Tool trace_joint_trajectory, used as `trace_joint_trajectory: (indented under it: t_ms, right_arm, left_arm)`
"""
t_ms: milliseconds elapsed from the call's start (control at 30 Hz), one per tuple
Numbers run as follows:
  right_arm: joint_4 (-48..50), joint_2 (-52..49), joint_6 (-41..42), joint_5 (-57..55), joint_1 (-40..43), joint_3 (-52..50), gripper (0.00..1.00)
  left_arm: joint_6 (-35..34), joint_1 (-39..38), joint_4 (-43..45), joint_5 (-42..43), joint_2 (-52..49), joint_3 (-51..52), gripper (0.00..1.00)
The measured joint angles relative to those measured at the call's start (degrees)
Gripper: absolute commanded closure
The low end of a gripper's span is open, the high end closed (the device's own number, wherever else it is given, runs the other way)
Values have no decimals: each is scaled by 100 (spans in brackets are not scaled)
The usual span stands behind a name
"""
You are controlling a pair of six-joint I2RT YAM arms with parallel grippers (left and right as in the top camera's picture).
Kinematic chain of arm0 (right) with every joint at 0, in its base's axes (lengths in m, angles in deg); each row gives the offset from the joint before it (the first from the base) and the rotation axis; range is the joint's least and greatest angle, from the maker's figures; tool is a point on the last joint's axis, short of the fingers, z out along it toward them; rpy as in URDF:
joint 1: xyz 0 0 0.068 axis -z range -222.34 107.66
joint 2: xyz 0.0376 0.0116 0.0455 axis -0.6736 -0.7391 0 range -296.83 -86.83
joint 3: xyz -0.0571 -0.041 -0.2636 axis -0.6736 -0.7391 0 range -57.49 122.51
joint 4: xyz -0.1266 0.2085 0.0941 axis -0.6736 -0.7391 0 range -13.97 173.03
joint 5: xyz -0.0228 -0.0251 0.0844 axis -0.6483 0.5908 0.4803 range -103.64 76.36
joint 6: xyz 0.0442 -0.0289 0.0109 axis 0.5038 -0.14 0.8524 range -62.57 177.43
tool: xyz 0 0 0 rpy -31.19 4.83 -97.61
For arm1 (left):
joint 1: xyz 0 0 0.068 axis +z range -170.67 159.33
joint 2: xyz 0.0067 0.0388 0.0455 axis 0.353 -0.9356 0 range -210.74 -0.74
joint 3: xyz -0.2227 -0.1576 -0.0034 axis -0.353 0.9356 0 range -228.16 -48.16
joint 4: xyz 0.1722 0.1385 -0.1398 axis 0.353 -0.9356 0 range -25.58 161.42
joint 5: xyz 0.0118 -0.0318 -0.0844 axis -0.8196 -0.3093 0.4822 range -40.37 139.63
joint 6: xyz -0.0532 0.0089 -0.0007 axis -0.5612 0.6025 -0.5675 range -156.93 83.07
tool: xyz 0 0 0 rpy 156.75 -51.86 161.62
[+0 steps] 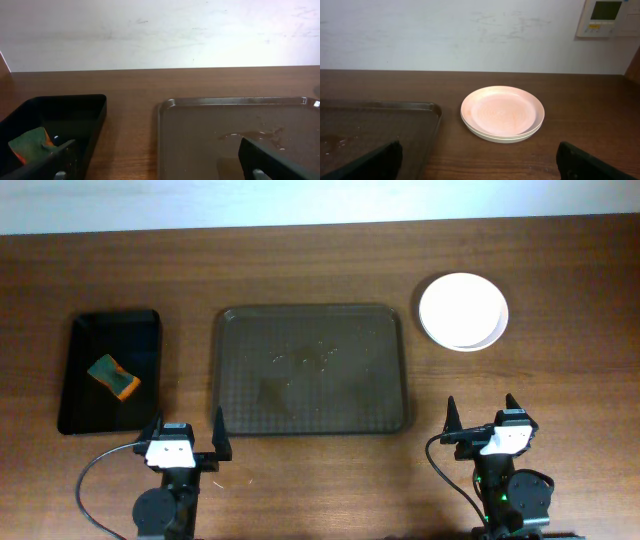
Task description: Clean dirty plates on tray and stack at the side
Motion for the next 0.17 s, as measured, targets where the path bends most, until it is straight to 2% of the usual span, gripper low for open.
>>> trace_joint_trajectory:
  t_ms: [167]
  right_arm:
    - [0,0,2,0,0,0,2]
  left_arm:
    - [0,0,0,-2,0,0,0]
